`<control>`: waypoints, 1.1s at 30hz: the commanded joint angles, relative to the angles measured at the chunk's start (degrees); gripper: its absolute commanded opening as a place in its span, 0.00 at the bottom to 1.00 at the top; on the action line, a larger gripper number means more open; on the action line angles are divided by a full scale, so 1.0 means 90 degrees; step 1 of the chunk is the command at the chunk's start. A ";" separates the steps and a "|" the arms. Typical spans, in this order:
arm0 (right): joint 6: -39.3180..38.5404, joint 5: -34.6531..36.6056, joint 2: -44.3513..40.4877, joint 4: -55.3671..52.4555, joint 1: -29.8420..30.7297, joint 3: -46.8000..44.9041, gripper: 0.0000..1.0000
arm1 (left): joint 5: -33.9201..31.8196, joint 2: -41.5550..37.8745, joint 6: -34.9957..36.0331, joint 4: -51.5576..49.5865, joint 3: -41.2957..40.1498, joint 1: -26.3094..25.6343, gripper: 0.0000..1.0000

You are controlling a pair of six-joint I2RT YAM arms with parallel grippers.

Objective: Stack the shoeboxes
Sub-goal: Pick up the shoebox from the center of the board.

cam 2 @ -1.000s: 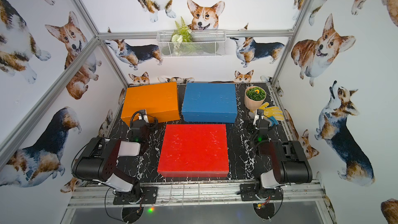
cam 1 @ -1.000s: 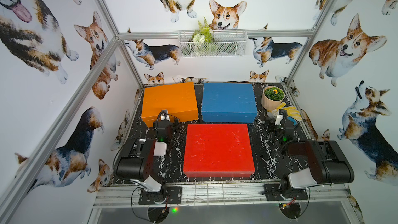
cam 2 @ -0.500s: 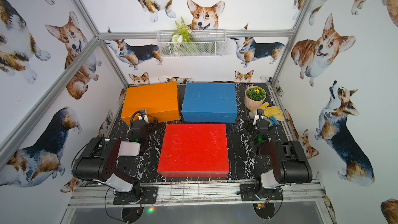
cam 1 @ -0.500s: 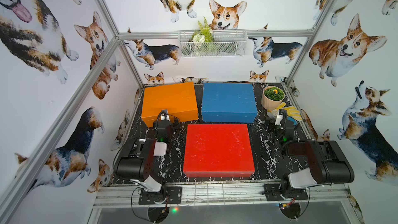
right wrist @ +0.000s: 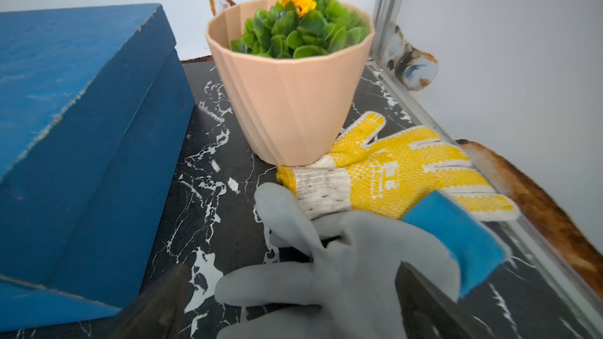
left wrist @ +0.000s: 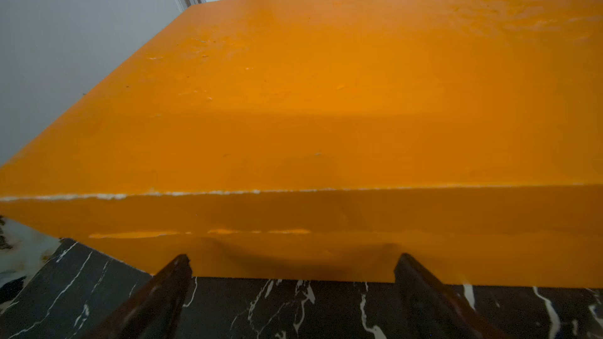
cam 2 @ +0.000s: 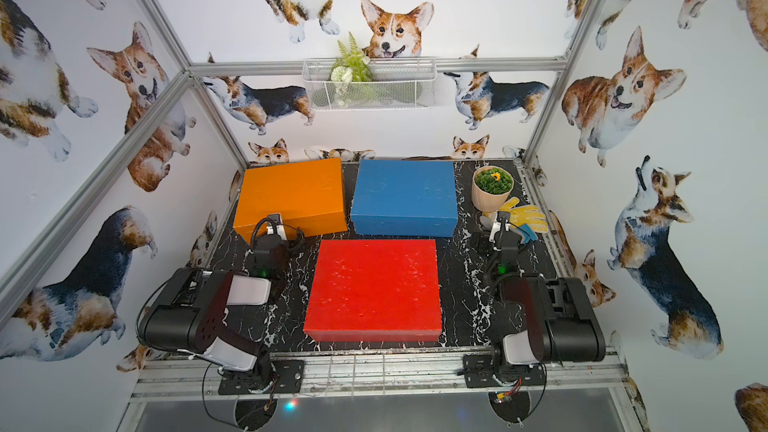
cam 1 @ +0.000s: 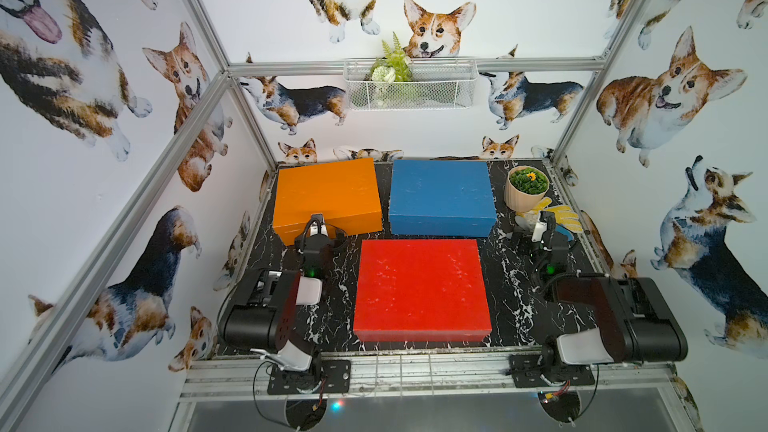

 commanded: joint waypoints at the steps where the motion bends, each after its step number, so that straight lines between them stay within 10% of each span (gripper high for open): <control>1: 0.0733 0.1154 -0.1181 -0.1770 0.0006 0.0476 1.00 | -0.0294 -0.0153 0.0189 0.0771 -0.0187 -0.0097 1.00; 4: 0.2416 0.1765 -0.2247 -0.3538 -0.0009 0.0931 1.00 | -0.1016 -0.1532 0.0450 -0.0514 -0.0089 -0.0638 1.00; 12: 0.3031 -0.0228 -0.4229 -0.5557 -0.0112 0.1629 1.00 | -0.0491 -0.4376 -0.2159 -0.6555 0.1954 -0.0617 1.00; 22: 0.3920 -0.2092 -0.3155 -0.8055 0.0284 0.3410 1.00 | 0.0774 -0.7692 -0.4005 -0.8789 0.1435 0.0014 1.00; 33: 0.4245 -0.0329 -0.2053 -0.8799 0.3494 0.3605 1.00 | 0.4231 -0.5786 -0.4196 -0.9092 0.1591 0.0009 1.00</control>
